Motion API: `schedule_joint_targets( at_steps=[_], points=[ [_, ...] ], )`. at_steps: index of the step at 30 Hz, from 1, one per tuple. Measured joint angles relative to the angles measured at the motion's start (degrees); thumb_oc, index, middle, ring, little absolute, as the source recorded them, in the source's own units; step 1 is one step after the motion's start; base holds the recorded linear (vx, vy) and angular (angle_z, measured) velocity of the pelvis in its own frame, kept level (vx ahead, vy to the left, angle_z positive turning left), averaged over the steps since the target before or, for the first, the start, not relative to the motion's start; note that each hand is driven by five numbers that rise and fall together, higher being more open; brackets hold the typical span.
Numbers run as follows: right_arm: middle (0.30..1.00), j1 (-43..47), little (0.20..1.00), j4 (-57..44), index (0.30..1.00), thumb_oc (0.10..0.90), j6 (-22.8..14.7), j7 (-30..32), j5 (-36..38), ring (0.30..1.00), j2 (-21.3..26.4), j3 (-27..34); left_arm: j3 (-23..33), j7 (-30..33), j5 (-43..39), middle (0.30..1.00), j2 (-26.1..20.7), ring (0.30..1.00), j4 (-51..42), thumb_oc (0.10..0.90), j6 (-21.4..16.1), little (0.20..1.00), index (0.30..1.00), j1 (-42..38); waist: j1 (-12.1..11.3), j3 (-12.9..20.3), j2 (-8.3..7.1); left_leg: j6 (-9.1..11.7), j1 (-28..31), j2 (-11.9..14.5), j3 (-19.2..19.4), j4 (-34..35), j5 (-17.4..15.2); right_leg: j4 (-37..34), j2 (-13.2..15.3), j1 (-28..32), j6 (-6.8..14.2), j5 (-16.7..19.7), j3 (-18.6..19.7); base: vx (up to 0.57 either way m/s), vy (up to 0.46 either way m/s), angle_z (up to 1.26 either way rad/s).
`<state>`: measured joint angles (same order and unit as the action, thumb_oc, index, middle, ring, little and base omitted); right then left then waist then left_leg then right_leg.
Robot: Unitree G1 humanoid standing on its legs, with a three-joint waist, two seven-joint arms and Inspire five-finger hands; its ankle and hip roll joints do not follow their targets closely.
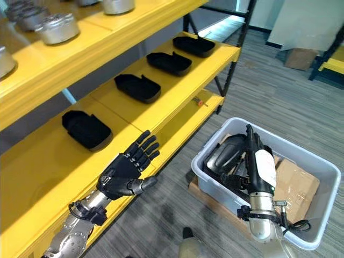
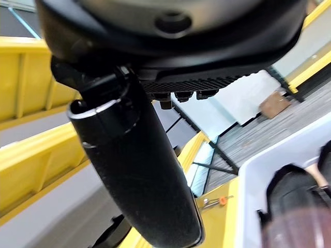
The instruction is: Move parts from the plastic box to the shelf.
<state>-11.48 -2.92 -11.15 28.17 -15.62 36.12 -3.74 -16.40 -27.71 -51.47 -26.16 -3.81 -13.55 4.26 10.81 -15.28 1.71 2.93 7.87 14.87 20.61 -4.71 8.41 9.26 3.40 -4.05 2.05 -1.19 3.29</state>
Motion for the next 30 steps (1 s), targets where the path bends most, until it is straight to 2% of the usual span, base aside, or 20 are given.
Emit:
schedule_joint_targets(
  at_steps=[1, 2, 3, 4, 5, 6, 7, 8, 9, 11, 13, 15, 16, 17, 19, 20, 22, 23, 24, 30],
  points=[
    [1.0, 0.3, 1.0, 0.1, 1.0, 0.9, -0.2, -0.4, 0.0, 1.0, -0.2, -0.1, 0.7, 0.0, 0.0, 1.0, -0.1, 1.0, 0.0, 0.9, -0.1, 1.0, 1.0, 0.4, -0.8, -0.4, -0.89, -0.3, -0.5, 0.0, -2.2, -3.4, -0.1, -0.1, -0.2, 0.2, -0.8, 0.6, 2.3, 0.02, -0.059, -1.41],
    [1.0, 0.5, 1.0, 0.0, 1.0, 0.9, -1.0, -0.6, 0.0, 1.0, -0.2, 0.0, 1.4, 0.0, 0.0, 1.0, -0.1, 1.0, -0.3, 0.9, -0.4, 1.0, 1.0, 1.6, -1.4, -0.3, -2.13, 0.9, -1.3, -2.2, -6.4, -3.1, -5.8, -1.7, 0.0, 0.6, -1.0, 1.7, 5.9, 0.03, -0.081, -1.6],
    [1.0, 1.0, 1.0, 0.0, 1.0, 0.9, -1.6, -0.8, 0.1, 1.0, 0.3, 0.6, 1.5, -0.1, 0.0, 1.0, -0.6, 1.0, -1.1, 0.9, -0.6, 1.0, 1.0, 2.2, -1.6, -0.2, -2.2, -0.9, -1.8, -8.2, -10.3, 1.6, -9.3, -4.4, 0.4, 0.7, -1.2, 3.6, 8.9, 0.02, -0.071, -1.41],
    [1.0, 0.8, 1.0, 0.0, 1.0, 0.9, -1.7, -0.9, 0.1, 1.0, 0.2, 1.1, 1.4, -0.3, 0.1, 1.0, -0.5, 1.0, -1.4, 0.9, -0.6, 1.0, 1.0, 2.1, -1.1, -0.1, -1.81, -2.3, -3.0, -11.3, -10.6, 3.3, -10.1, -5.6, 0.5, 0.7, -0.4, 4.2, 8.6, 0.02, -0.074, -1.06],
    [1.0, 0.2, 1.0, -0.1, 1.0, 0.9, -1.7, -1.0, 0.1, 1.0, 0.4, 1.4, 1.5, -0.6, 0.1, 1.0, -0.1, 1.0, -1.4, 0.9, -0.6, 1.0, 1.0, 1.9, -0.5, 0.3, -0.37, -3.7, -4.7, -12.6, -9.5, 4.4, -10.5, -5.9, -0.4, 0.7, 0.4, 4.7, 7.4, 0.03, -0.041, -0.55],
    [1.0, -0.4, 1.0, -0.1, 1.0, 0.9, -1.6, -1.0, -0.1, 1.0, -0.1, 1.1, 2.0, -1.2, 0.1, 1.0, 0.2, 1.0, -1.4, 0.9, -0.6, 1.0, 1.0, 2.0, -0.5, 0.3, 0.81, -4.0, -5.4, -12.0, -10.5, 4.5, -8.6, -5.0, -2.3, 0.3, 0.6, 4.7, 5.7, 0.03, -0.027, -0.59],
    [1.0, -1.0, 1.0, -0.1, 1.0, 0.9, -1.5, -1.4, -0.1, 1.0, -1.1, 0.3, 2.7, -1.5, 0.0, 1.0, 0.4, 1.0, -1.0, 0.9, -0.6, 1.0, 1.0, 2.6, -0.8, 0.4, 0.31, -2.6, -5.1, -11.3, -9.2, 4.0, -9.3, -3.1, -2.6, -0.4, 0.7, 3.7, 4.5, 0.04, -0.017, -0.52],
    [1.0, -2.0, 1.0, -0.3, 1.0, 0.9, -1.8, -1.5, -0.1, 1.0, -2.1, -0.2, 2.9, -1.5, 0.0, 1.0, 0.2, 1.0, -1.0, 0.9, -0.6, 1.0, 1.0, 3.2, -0.8, 0.7, -0.11, -2.4, -5.0, -10.9, -8.9, 4.1, -9.4, -0.7, -2.6, -1.2, 0.8, 2.0, 3.1, 0.06, -0.018, -0.37],
    [1.0, -4.1, 1.0, -1.1, 1.0, 0.9, -2.2, -1.5, -0.2, 1.0, -3.1, -1.2, 3.2, -1.7, 0.0, 1.0, -0.4, 1.0, -1.2, 0.9, -0.8, 1.0, 1.0, 4.4, -0.1, 1.9, -2.1, -1.8, -4.5, -12.0, -9.3, 5.7, -9.1, 5.5, -2.5, -3.0, -0.3, -2.9, 1.0, 0.07, -0.018, -0.15],
    [1.0, -3.6, 1.0, -1.0, 1.0, 0.9, -2.1, -1.6, -0.1, 1.0, -3.2, -1.3, 2.5, -1.5, 0.1, 1.0, -0.5, 1.0, -1.1, 0.9, -0.8, 1.0, 1.0, 4.5, 0.1, 1.8, -1.26, -1.7, -4.7, -12.2, -10.5, 6.9, -7.3, 3.8, -3.0, -3.5, -0.3, -2.0, 1.3, 0.07, -0.011, -0.16],
    [1.0, -2.2, 1.0, -1.0, 1.0, 0.9, -2.0, -2.1, -0.2, 1.0, -3.1, -2.7, 2.6, -1.4, 0.9, 1.0, -0.6, 1.0, -1.1, 0.9, -1.9, 1.0, 1.0, 5.7, -0.6, 1.7, -0.22, -1.5, -4.8, -12.2, -12.6, 6.1, -6.1, 0.7, -4.0, -2.8, -1.2, 0.1, 3.9, 0.16, 0.01, -0.46],
    [1.0, -2.0, 1.0, -1.1, 1.0, 0.9, -2.0, -2.7, -0.2, 1.0, -3.0, -4.2, 2.7, -1.4, 1.3, 1.0, -1.4, 1.0, -1.1, 0.9, -2.0, 1.0, 1.0, 6.4, -2.9, 0.9, -1.71, -1.9, -8.1, -12.9, -15.5, -4.1, -7.7, -3.3, -3.1, 0.7, -2.2, 1.9, 7.2, 0.12, 0.022, -0.67],
    [1.0, -2.0, 1.0, -1.2, 1.0, 0.9, -2.1, -2.9, -0.2, 1.0, -2.6, -4.7, 2.7, -1.5, 1.3, 1.0, -1.5, 1.0, -1.2, 0.9, -2.2, 1.0, 1.0, 7.0, -4.0, 0.6, -2.39, -1.2, -9.4, -14.1, -17.7, -5.1, -9.8, -6.0, -1.7, 2.3, -2.4, 3.0, 8.7, 0.15, 0.043, -0.69],
    [1.0, -1.4, 1.0, -1.2, 1.0, 0.9, -2.5, -3.2, -0.2, 1.0, -1.6, -4.5, 2.7, -1.6, 1.4, 1.0, -1.5, 1.0, -1.2, 0.9, -3.0, 1.0, 1.0, 7.6, -4.6, 0.3, -1.96, -1.6, -10.3, -16.2, -21.3, 0.2, -9.8, -8.5, -1.2, 3.5, -2.3, 4.1, 9.8, 0.17, 0.053, -0.69],
    [1.0, 0.2, 1.0, -0.9, 1.0, 0.9, -2.5, -3.7, -0.2, 1.0, -0.5, -4.6, 2.8, -1.3, 1.8, 1.0, -1.5, 1.0, -1.2, 0.9, -4.2, 1.0, 1.0, 7.8, -4.8, 0.2, 0.95, -2.4, -12.0, -17.5, -24.0, 4.3, -9.7, -8.5, -2.6, 3.2, -1.3, 3.4, 11.0, 0.17, 0.065, -0.6],
    [1.0, 0.3, 1.0, -0.8, 1.0, 0.9, -2.4, -4.2, -0.8, 1.0, 0.0, -4.6, 2.9, -1.4, 2.4, 1.0, -1.6, 1.0, -1.1, 0.9, -4.4, 1.0, 1.0, 7.8, -5.0, 0.1, 2.27, -2.9, -12.2, -16.9, -23.8, 3.7, -8.5, -7.8, -3.8, 3.1, -0.7, 2.8, 11.4, 0.14, 0.081, -0.6],
    [1.0, 0.1, 1.0, -0.9, 1.0, 0.9, -3.1, -4.5, -2.3, 1.0, 0.3, -4.7, 3.8, -1.4, 2.3, 1.0, -1.7, 1.0, -1.2, 0.9, -5.1, 1.0, 1.0, 8.5, -4.9, 0.1, 2.14, -2.8, -11.7, -16.5, -21.0, 3.9, -8.3, -4.4, -3.8, 2.3, 0.2, 0.9, 10.2, 0.15, 0.109, -0.43],
    [1.0, 0.1, 1.0, -0.9, 1.0, 0.9, -3.5, -4.5, -2.5, 1.0, 0.3, -4.7, 4.9, -1.6, 2.3, 1.0, -2.1, 1.0, -1.2, 0.9, -5.6, 1.0, 1.0, 8.3, -4.7, -0.3, 0.32, -3.1, -11.4, -16.9, -19.8, 4.2, -7.1, 0.8, -3.1, -0.5, 0.4, -2.0, 8.0, 0.12, 0.092, -0.15],
    [1.0, 0.1, 1.0, -0.8, 1.0, 0.9, -3.5, -4.5, -2.6, 1.0, 0.2, -4.7, 5.0, -1.6, 2.3, 1.0, -2.2, 1.0, -1.2, 0.9, -5.6, 1.0, 1.0, 8.3, -4.8, -0.3, -0.22, -3.5, -11.3, -16.9, -19.4, 4.4, -6.3, 1.7, -3.0, -1.0, 0.8, -2.6, 7.7, 0.16, 0.107, -0.07],
    [1.0, 2.3, 1.0, -0.9, 1.0, 0.9, -3.5, -4.1, -4.8, 1.0, 0.0, -4.7, 4.8, -2.3, 2.3, 1.0, -2.3, 1.0, -1.2, 0.9, -5.1, 1.0, 1.0, 8.2, -5.4, -0.2, -1.23, -5.4, -8.2, -17.4, -19.3, 6.7, -4.3, 2.6, -2.2, 0.7, 1.5, -4.8, 6.4, 0.12, 0.083, 0.05]
  ],
)
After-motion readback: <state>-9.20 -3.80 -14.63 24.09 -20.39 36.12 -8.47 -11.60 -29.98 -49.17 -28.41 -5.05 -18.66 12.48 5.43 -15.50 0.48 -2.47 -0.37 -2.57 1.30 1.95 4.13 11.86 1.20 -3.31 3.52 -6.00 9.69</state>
